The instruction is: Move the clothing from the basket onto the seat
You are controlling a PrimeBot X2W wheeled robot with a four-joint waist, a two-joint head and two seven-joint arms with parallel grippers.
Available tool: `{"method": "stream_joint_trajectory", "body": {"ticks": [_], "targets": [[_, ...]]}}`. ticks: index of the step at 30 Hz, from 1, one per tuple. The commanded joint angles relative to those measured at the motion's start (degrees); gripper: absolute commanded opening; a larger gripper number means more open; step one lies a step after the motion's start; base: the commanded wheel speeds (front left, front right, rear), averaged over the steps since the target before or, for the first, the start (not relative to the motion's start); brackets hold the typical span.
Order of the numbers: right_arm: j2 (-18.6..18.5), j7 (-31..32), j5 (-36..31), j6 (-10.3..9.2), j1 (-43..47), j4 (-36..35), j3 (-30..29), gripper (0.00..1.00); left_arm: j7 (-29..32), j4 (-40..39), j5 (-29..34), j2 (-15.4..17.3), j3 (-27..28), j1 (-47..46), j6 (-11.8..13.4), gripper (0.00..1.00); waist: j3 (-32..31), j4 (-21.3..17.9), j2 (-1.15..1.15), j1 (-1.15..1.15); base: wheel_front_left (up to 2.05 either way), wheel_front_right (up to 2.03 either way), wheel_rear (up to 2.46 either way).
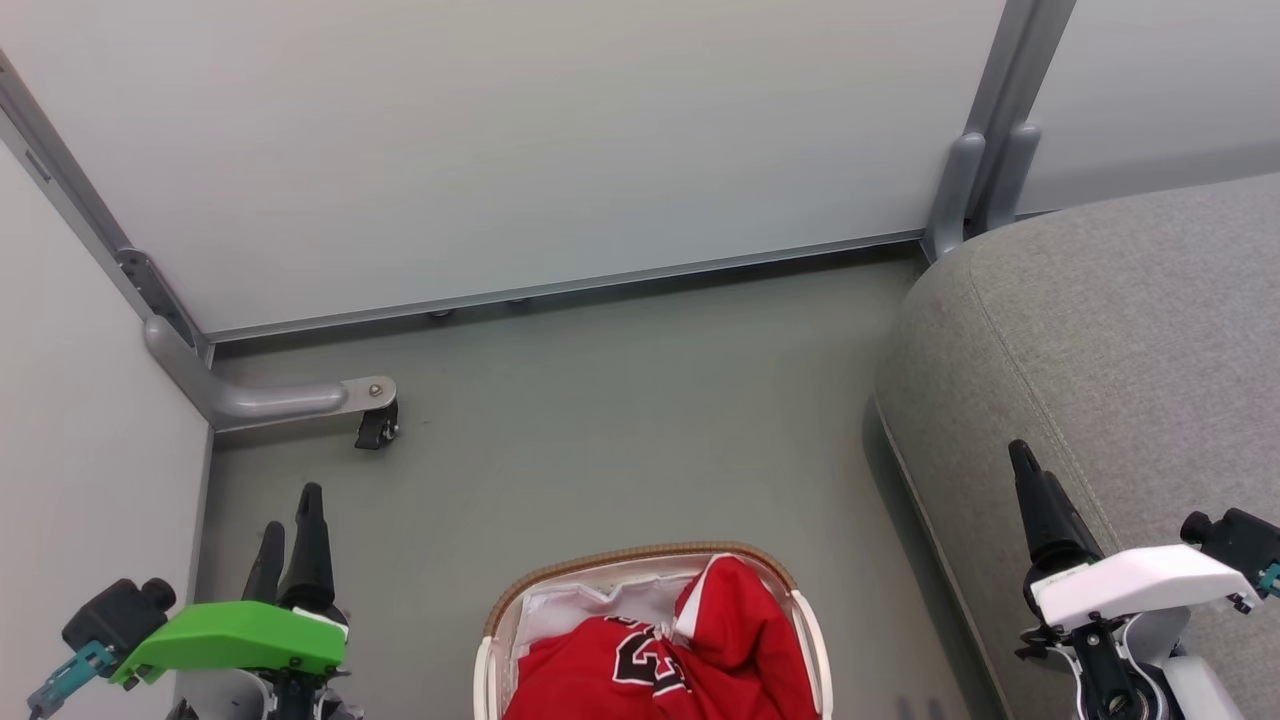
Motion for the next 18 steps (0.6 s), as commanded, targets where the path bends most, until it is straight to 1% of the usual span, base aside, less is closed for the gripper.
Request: {"method": "stream_joint_trajectory", "body": {"ticks": [1, 18], "targets": [[-0.6, -0.6, -2.1, 0.01, -1.3, -0.4, 0.3, 1.00, -0.5, -0.2, 2.6, 0.8, -0.3, -1.2, 0.1, 1.00, 0.0, 0.0, 0.00, 0.00, 0.00, 0.00, 0.00], [-0.9, -3.8, -14.6, 0.02, 0.0, 0.4, 2.3, 1.00, -3.7, 1.4, 16.4, 0.3, -0.6, 0.2, 0.7, 1.00, -0.2, -0.4, 0.00, 0.00, 0.00, 0.00, 0.00]]}}
